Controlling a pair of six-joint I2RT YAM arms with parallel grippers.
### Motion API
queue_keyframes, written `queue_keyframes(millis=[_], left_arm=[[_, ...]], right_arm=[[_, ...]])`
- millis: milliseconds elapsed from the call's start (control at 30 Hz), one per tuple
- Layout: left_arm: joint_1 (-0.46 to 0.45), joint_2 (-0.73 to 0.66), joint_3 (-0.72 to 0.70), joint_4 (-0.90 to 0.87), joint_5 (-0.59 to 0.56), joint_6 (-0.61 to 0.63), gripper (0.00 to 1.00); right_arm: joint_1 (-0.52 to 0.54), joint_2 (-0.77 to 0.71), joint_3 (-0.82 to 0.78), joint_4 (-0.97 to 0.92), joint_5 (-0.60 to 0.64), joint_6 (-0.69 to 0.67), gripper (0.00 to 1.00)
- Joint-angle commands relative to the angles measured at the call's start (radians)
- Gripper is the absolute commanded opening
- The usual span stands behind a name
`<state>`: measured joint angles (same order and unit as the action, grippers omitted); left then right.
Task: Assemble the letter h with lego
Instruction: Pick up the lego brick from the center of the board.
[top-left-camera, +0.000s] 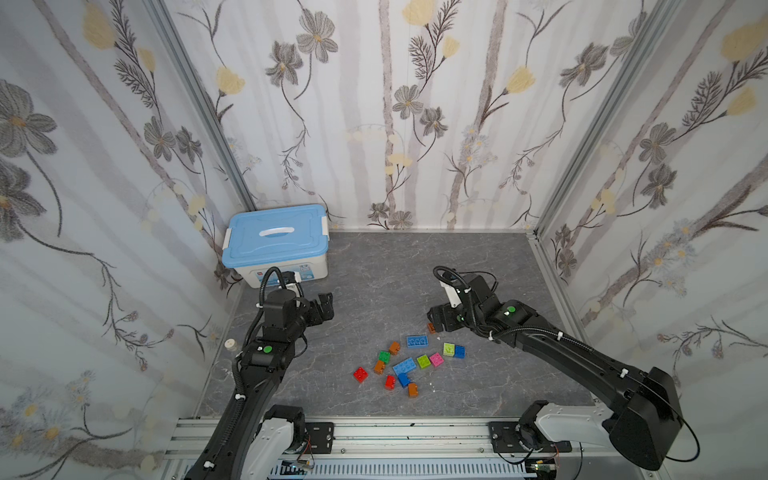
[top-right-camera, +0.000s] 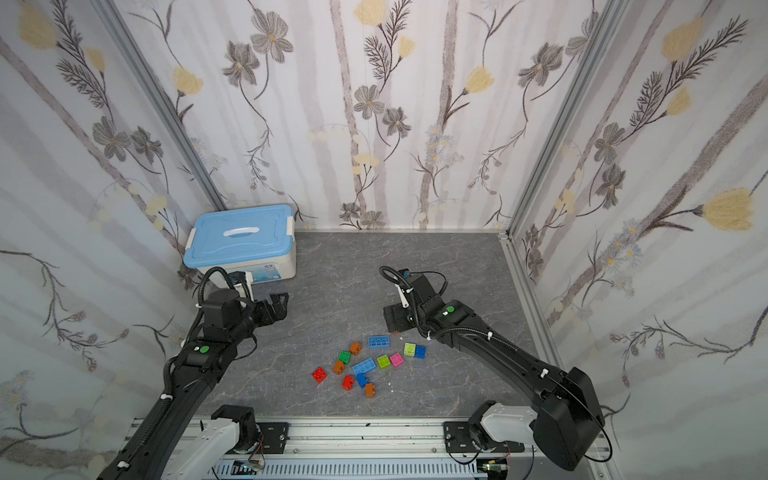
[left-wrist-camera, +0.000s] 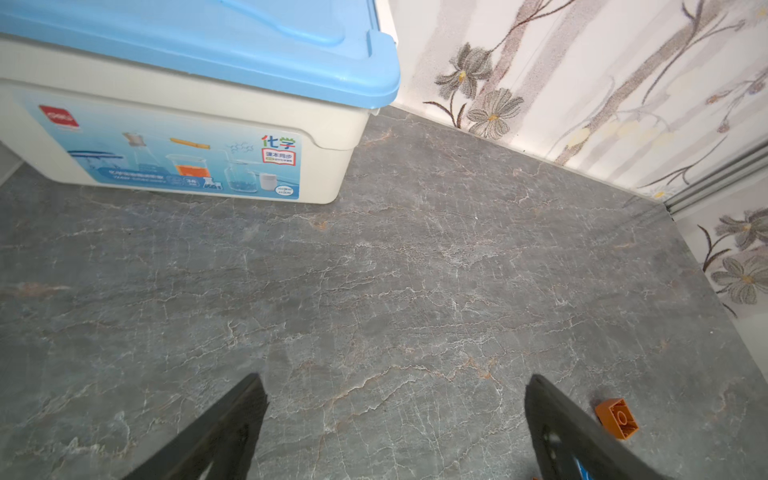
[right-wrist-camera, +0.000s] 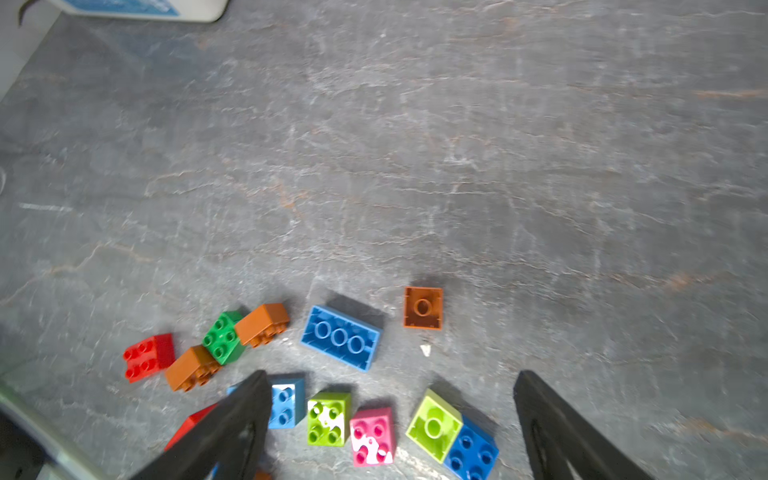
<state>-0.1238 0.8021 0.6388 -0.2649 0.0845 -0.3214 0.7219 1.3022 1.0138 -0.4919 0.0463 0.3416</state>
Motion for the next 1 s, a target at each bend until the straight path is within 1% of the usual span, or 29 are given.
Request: queue_keyframes(millis=[0,67,167,200,267,367,433,500,600,700,800,933,967], left_arm=[[0.001,-0.026,0.016,-0.089,-0.088,-0.121,1.0],[0.001,-0.048,0.021,-0.126,-0.109,-0.159,1.0],[0.001,-0.084,0.015,-0.194,-0.171,-0.275,1.0],[0.001,-0.098,0.009,-0.197,-0.162,-0.292,1.0],[0.001,-0.121,-0.006,-0.174,-0.1,-0.285,1.0],[0.001,-0.129,-0.019,-0.123,0.008,-0.268,1.0],[-0.002,-0.116,-0.026,-0.092,0.091,-0.267,1.0],[-0.012,-0.096,-0.036,-0.071,0.137,-0.272,1.0],[-0.04,-0.075,-0.055,-0.052,0.143,-0.276,1.0],[-0.071,-0.061,-0.058,-0.039,0.148,-0.274,1.0],[-0.09,-0.04,-0.041,-0.056,0.166,-0.265,1.0],[-0.096,-0.026,-0.03,-0.076,0.19,-0.271,1.0],[-0.095,-0.024,-0.03,-0.081,0.19,-0.273,1.0]], right_arm=[[0.063,0.062,0.053,-0.04,-0.006,-0.011,0.9],[0.092,0.096,0.073,-0.037,-0.032,-0.002,0.9],[0.121,0.135,0.106,-0.047,-0.05,0.007,0.9],[0.125,0.146,0.118,-0.061,-0.056,0.007,0.88],[0.125,0.161,0.136,-0.093,-0.049,0.007,0.87],[0.126,0.166,0.135,-0.135,-0.002,0.019,0.86],[0.126,0.167,0.126,-0.16,0.05,0.035,0.86],[0.124,0.177,0.121,-0.181,0.115,0.062,0.86],[0.089,0.218,0.127,-0.2,0.158,0.099,0.83],[0.033,0.276,0.132,-0.188,0.129,0.115,0.75],[-0.009,0.355,0.146,-0.18,0.117,0.113,0.73],[-0.045,0.414,0.181,-0.174,0.092,0.102,0.72],[-0.048,0.425,0.189,-0.175,0.081,0.095,0.7]])
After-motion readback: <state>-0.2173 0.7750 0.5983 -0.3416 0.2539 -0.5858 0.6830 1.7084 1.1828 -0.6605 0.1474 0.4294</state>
